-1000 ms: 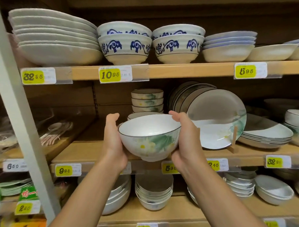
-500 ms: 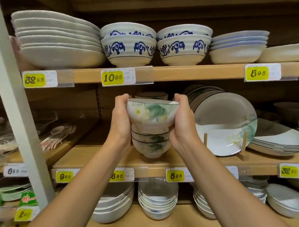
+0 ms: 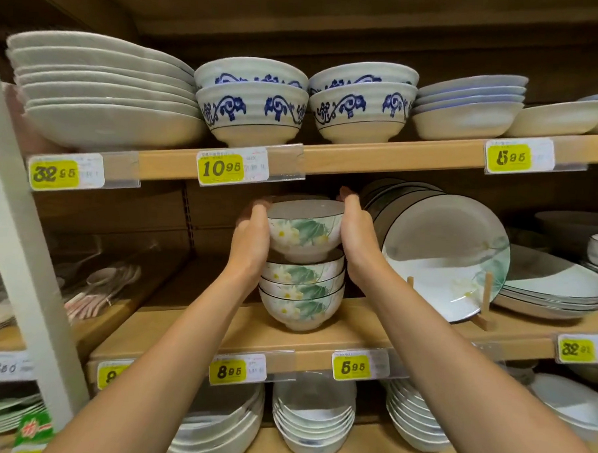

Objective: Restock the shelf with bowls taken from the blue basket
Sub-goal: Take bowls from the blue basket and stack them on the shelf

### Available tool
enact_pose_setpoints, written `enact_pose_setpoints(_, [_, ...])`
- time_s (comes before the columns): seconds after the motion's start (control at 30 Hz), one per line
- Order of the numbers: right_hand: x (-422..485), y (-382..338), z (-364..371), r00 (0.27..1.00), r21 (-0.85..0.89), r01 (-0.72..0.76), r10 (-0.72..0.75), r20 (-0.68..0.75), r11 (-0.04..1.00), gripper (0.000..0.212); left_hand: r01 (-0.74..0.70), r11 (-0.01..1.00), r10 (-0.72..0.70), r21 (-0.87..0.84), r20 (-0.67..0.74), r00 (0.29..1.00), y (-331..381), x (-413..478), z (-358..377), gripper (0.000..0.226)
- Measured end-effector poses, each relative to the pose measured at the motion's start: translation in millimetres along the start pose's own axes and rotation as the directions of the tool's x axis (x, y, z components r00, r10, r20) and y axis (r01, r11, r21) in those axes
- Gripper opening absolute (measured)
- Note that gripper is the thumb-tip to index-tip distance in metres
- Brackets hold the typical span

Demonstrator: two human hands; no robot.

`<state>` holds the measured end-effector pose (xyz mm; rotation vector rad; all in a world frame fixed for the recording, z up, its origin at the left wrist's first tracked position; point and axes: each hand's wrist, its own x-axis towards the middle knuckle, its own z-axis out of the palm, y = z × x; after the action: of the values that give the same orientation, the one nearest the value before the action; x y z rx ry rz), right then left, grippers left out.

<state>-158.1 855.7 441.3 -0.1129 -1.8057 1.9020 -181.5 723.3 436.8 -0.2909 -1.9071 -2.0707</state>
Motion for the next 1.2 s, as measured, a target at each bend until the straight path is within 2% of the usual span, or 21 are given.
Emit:
enact_pose_setpoints(0.07, [3, 6, 1, 0.999, -0.055, -0.038, 0.038, 0.013, 0.998, 0.086, 0.036, 0.999, -0.035, 0.029, -0.033, 0.999, -11, 4, 0, 0.071])
enact_pose_setpoints(0.17, [5, 18, 1, 0.995, -0.088, -0.096, 0.098, 0.024, 0.992, 0.081, 0.086, 0.995, -0.084, 0.048, -0.035, 0.996, -21, 4, 1, 0.084])
enact_pose_setpoints(0.37, [5, 32, 3, 0.991, -0.101, -0.129, 0.133, 0.033, 0.987, 0.077, 0.126, 0.992, -0.125, 0.016, -0.054, 0.991, -33, 1, 0, 0.087])
enact_pose_setpoints(0.63, [10, 50, 2, 0.992, -0.107, -0.121, 0.125, 0.031, 0.987, 0.057, 0.126, 0.992, -0.125, 0.009, -0.054, 0.991, -43, -2, -1, 0.051])
enact_pose_setpoints(0.67, [10, 51, 2, 0.991, -0.103, -0.122, 0.126, 0.036, 0.987, 0.057, 0.129, 0.992, -0.128, 0.01, -0.057, 0.99, -45, -2, -2, 0.052])
enact_pose_setpoints(0.77, [12, 51, 1, 0.992, -0.096, -0.112, 0.117, 0.047, 0.989, 0.061, 0.128, 0.992, -0.127, 0.012, -0.048, 0.991, -47, 0, -2, 0.07])
enact_pose_setpoints(0.9, [14, 55, -3, 0.993, -0.078, -0.096, 0.101, 0.059, 0.992, 0.052, 0.118, 0.991, -0.114, 0.065, -0.056, 0.992, -49, 2, -4, 0.087])
enact_pose_setpoints(1.0, [13, 54, -7, 0.992, -0.06, -0.109, 0.113, 0.064, 0.992, 0.055, 0.141, 0.986, -0.137, 0.089, -0.055, 0.989, -51, 3, -6, 0.082])
enact_pose_setpoints(1.07, [10, 53, -8, 0.992, -0.062, -0.097, 0.102, 0.078, 0.993, 0.048, 0.161, 0.981, -0.156, 0.111, -0.056, 0.986, -50, 2, -7, 0.078])
enact_pose_setpoints(1.2, [-1, 46, -16, 0.998, -0.119, 0.013, -0.004, 0.068, 0.993, 0.035, 0.092, 0.989, -0.079, 0.111, -0.124, 0.989, -41, -10, -11, 0.05])
